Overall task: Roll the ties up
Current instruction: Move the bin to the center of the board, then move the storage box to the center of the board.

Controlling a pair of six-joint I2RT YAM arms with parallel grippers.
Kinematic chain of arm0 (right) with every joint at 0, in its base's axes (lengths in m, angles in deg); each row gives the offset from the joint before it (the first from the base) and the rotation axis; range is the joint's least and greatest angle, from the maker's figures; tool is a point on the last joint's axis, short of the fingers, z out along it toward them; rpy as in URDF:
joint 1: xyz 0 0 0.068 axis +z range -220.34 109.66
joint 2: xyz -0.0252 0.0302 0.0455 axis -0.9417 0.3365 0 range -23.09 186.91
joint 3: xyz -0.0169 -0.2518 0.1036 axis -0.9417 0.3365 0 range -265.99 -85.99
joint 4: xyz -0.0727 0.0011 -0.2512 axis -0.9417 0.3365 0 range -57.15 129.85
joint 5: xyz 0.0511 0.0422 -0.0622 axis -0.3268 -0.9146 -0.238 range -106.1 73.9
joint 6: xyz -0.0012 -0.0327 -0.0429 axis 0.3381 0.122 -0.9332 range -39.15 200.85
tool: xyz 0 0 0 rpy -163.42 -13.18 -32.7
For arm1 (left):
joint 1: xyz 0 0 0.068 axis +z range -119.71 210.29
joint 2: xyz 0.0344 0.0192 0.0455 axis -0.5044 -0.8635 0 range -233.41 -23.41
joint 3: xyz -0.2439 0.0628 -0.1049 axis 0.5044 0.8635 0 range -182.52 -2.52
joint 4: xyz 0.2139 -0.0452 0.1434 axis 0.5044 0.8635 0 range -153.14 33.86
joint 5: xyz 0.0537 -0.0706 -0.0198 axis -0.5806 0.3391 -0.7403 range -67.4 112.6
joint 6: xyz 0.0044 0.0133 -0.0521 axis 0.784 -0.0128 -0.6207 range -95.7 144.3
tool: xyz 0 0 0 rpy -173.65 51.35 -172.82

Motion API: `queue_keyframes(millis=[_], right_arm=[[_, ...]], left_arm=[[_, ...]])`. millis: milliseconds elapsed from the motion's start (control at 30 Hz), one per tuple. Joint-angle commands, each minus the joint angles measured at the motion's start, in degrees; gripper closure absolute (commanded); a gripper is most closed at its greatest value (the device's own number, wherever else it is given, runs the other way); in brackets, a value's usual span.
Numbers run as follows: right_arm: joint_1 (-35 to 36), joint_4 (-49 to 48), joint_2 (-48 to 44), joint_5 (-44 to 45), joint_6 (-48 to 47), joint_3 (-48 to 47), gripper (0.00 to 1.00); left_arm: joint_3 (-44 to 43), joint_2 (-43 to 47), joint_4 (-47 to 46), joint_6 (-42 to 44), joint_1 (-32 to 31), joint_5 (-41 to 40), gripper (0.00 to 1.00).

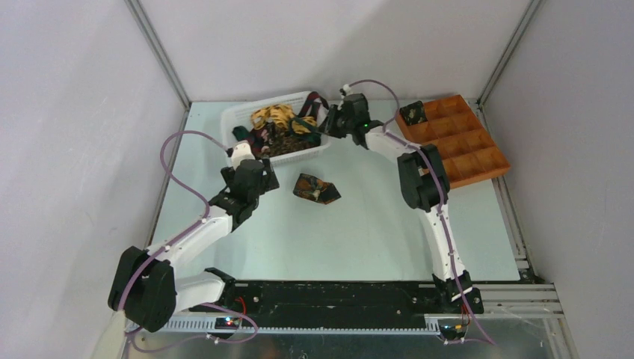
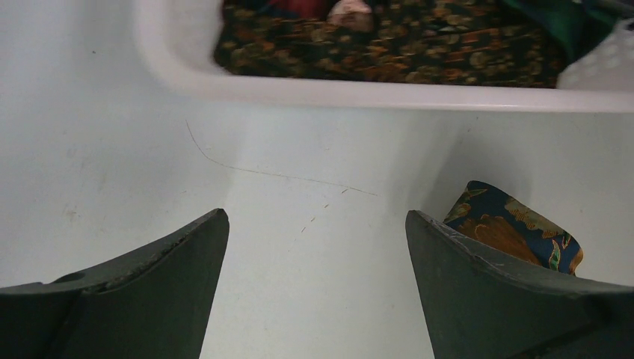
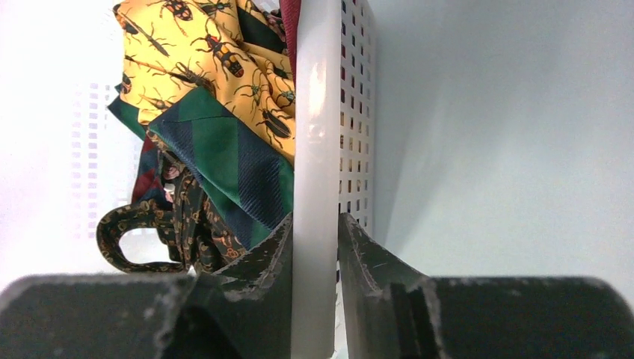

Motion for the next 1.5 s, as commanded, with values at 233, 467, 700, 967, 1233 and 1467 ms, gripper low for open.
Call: queue_keyframes(millis=[233, 467, 700, 967, 1233, 1467], right_arm=[[12.83, -6.10, 4.59, 1.03, 0.14, -12.78, 0.10], [7.36, -4.21, -9.95, 5.87, -9.53, -1.26, 0.01], [-4.11, 13.59, -25.10, 18.24, -20.01, 8.39, 0.01], [-16.44, 26.65, -31.95, 25.89, -25.69, 19.62, 0.08], [-19.31, 27.92, -29.36, 23.39, -28.17, 25.02, 0.15], [-19.66, 27.72, -26.61, 26.79, -29.09, 25.67, 0.24]], left_arm=[[-0.04, 0.34, -1.22, 1.00, 0.25, -2.25, 0.06], [0.45, 1.38, -1.35, 0.96, 0.27, -2.95, 0.06], [0.14, 0.76, -1.22, 0.95, 0.29, -2.89, 0.06], [-0.36, -0.38, -1.34, 0.96, 0.30, -2.31, 0.06], [-0.32, -0.65, -1.55, 0.87, 0.30, -1.86, 0.06], [-0.47, -0.95, -1.47, 0.82, 0.23, -1.70, 0.06]])
